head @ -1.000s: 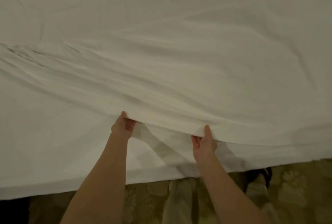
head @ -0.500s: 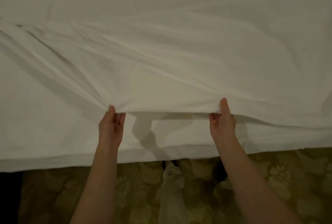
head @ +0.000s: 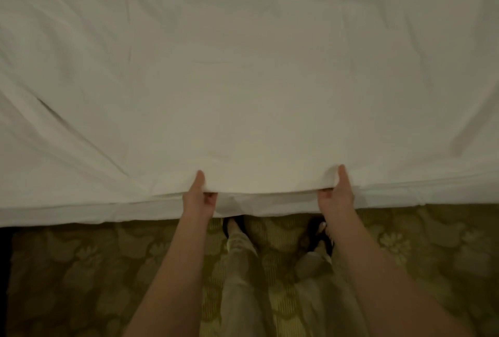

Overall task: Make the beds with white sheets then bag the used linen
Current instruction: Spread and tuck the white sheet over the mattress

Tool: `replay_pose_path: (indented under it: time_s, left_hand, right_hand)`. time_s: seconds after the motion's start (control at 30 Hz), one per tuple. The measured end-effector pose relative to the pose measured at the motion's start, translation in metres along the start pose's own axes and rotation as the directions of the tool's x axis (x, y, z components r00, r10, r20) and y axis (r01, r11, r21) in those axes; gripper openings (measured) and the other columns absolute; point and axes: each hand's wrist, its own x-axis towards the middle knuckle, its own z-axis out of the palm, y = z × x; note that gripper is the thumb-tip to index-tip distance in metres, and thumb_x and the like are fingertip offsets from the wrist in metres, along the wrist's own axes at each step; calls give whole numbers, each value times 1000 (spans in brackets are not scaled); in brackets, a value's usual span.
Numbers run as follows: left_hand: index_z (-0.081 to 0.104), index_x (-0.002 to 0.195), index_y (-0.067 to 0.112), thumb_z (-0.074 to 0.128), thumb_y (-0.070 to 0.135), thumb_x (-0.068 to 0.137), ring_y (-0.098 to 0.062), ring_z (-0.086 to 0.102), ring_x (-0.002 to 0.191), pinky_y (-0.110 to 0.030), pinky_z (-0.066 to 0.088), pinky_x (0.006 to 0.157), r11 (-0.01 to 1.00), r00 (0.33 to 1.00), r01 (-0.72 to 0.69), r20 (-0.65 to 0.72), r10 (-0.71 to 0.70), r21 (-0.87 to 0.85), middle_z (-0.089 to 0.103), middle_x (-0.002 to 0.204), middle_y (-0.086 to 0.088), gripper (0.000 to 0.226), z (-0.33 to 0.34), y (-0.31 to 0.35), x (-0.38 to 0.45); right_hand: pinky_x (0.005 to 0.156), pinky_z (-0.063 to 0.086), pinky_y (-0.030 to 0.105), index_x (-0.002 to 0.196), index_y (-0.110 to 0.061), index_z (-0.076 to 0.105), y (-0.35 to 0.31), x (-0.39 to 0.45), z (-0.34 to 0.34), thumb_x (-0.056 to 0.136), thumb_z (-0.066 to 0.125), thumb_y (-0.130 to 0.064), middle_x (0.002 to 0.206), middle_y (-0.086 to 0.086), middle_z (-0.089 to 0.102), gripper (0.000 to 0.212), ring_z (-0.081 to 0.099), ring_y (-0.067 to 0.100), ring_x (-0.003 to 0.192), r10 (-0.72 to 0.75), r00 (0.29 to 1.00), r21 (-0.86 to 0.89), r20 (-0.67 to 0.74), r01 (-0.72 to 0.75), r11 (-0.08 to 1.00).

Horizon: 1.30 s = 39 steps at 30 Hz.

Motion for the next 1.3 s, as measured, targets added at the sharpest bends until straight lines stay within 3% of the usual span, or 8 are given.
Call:
replay_pose_path:
  time_s: [0.13, 0.27, 0.43, 0.6, 0.73, 0.8, 1.03, 1.3]
  left_hand:
    - [63, 102, 10, 61, 23, 94, -13, 66, 88, -25, 57, 74, 983, 998, -56, -37, 51, -174, 68, 104, -4, 15, 3, -16, -12]
    - [63, 102, 10, 60, 21, 95, -9, 64, 83, -25, 52, 93, 955, 989, -52, -149, 9, -293, 66, 98, -2, 13, 2, -55, -7]
    - [64, 107, 10, 68, 22, 90, -10, 65, 85, -16, 56, 60, 975, 994, 72, -68, -88, -208, 69, 102, -2, 21, 64, -132, -36]
    - [60, 125, 4, 71, 21, 88, -20, 65, 103, -29, 55, 88, 974, 980, 199, 40, -196, -106, 66, 121, -10, 42, 142, -228, -78]
    - [60, 125, 2, 70, 15, 87, -17, 66, 87, -22, 59, 63, 971, 967, 233, 118, -226, -49, 68, 114, -11, 41, 195, -293, -110]
    - [59, 125, 3, 70, 12, 88, -18, 65, 88, -23, 58, 56, 970, 961, 242, 142, -235, -30, 67, 112, -10, 40, 219, -317, -123]
    - [60, 127, 3, 72, 13, 86, -22, 64, 110, -26, 60, 67, 960, 947, 281, 162, -277, -3, 66, 122, -12, 44, 278, -379, -144]
    - [57, 129, 4, 66, 12, 90, -20, 64, 101, -27, 60, 66, 968, 959, 251, 129, -251, 11, 63, 127, -13, 41, 270, -392, -140]
  right_hand:
    - [60, 54, 14, 117, -12, 60, -40, 14, -12, 88, 71, -26, 105, -2, 63, 35, 59, 8, 83, -97, 991, 12, -92, 99, 995]
    - [80, 57, 26, 122, -5, 60, -36, 32, -37, 89, 69, -19, 118, 9, 64, 37, 63, 15, 93, -63, 995, 43, -80, 67, 997]
    - [82, 55, 24, 124, -10, 59, -70, 47, -47, 85, 73, -29, 117, 6, 64, 45, 62, 15, 98, -46, 999, 118, 0, 46, 992]
    - [90, 51, 25, 123, -13, 60, -146, 76, -54, 84, 74, -33, 115, 1, 63, 45, 60, 14, 97, -102, 993, 111, -60, 108, 988]
    - [66, 57, 28, 123, -9, 58, -202, 103, -61, 80, 77, -34, 112, 2, 63, 53, 62, 16, 92, -154, 984, 31, -91, 157, 987]
    - [70, 59, 32, 122, -6, 61, -228, 115, -66, 78, 80, -33, 113, 6, 66, 55, 66, 19, 95, -175, 983, 58, -61, 179, 982]
    - [87, 56, 43, 124, -6, 60, -298, 153, -89, 84, 74, -30, 118, 10, 64, 49, 63, 24, 102, -209, 969, 123, -134, 226, 966]
    - [87, 53, 34, 118, -13, 60, -349, 175, -123, 94, 61, -32, 117, 4, 63, 30, 60, 18, 92, -258, 952, 187, -163, 286, 940]
